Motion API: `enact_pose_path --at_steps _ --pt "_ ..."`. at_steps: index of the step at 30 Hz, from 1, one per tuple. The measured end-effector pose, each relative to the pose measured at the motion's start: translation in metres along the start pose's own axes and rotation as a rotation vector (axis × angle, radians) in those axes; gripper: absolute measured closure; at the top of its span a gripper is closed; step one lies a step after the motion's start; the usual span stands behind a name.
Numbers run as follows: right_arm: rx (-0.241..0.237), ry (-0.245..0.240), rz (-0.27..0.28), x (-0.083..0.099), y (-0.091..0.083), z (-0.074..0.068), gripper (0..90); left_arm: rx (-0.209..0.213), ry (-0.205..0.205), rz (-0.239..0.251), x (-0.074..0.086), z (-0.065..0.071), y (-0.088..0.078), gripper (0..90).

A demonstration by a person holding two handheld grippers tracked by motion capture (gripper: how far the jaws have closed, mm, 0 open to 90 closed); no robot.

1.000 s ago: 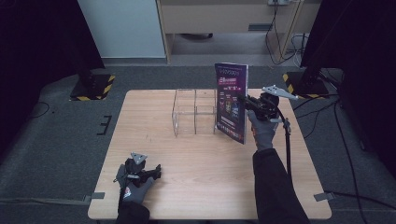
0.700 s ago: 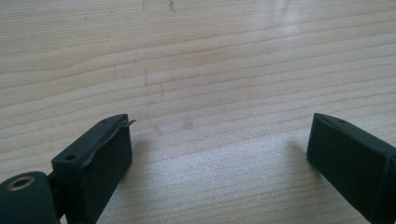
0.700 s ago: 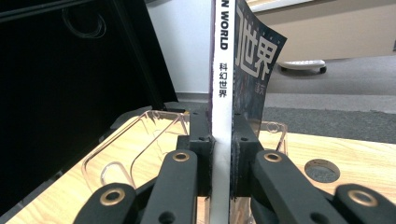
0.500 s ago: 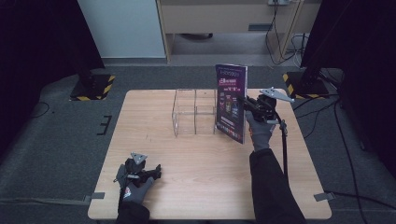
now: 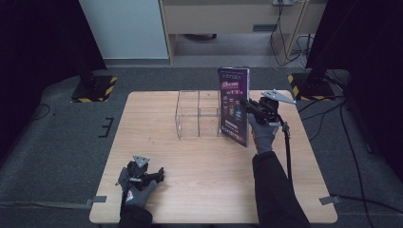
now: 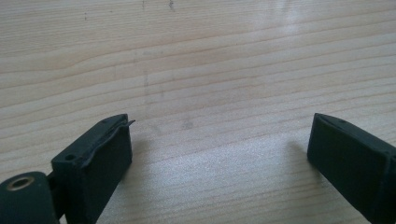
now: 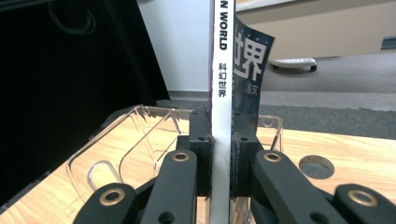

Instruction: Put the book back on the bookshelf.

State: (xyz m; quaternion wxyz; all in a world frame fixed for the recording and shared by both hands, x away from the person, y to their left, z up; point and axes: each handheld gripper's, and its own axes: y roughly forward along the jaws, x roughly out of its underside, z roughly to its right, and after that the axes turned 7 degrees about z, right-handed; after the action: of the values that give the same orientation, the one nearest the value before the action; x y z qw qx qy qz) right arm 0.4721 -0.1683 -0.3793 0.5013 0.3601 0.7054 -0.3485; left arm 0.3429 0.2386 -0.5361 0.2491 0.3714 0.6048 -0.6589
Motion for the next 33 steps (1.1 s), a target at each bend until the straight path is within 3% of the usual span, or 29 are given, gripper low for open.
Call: enact_pose_path --at_steps 9,18,33 --pt "-0.003 0.017 0.003 0.005 -0.004 0.000 82.7 -0.001 0.000 0.000 0.000 0.000 0.000 5.6" --pt "-0.010 0.005 -0.029 0.008 -0.013 0.000 82.5 -0.004 0.001 0.001 0.000 0.001 0.000 5.3" --pt "-0.035 0.007 -0.086 0.020 -0.043 0.007 81.6 -0.005 0.002 -0.002 0.000 0.001 0.000 5.2"
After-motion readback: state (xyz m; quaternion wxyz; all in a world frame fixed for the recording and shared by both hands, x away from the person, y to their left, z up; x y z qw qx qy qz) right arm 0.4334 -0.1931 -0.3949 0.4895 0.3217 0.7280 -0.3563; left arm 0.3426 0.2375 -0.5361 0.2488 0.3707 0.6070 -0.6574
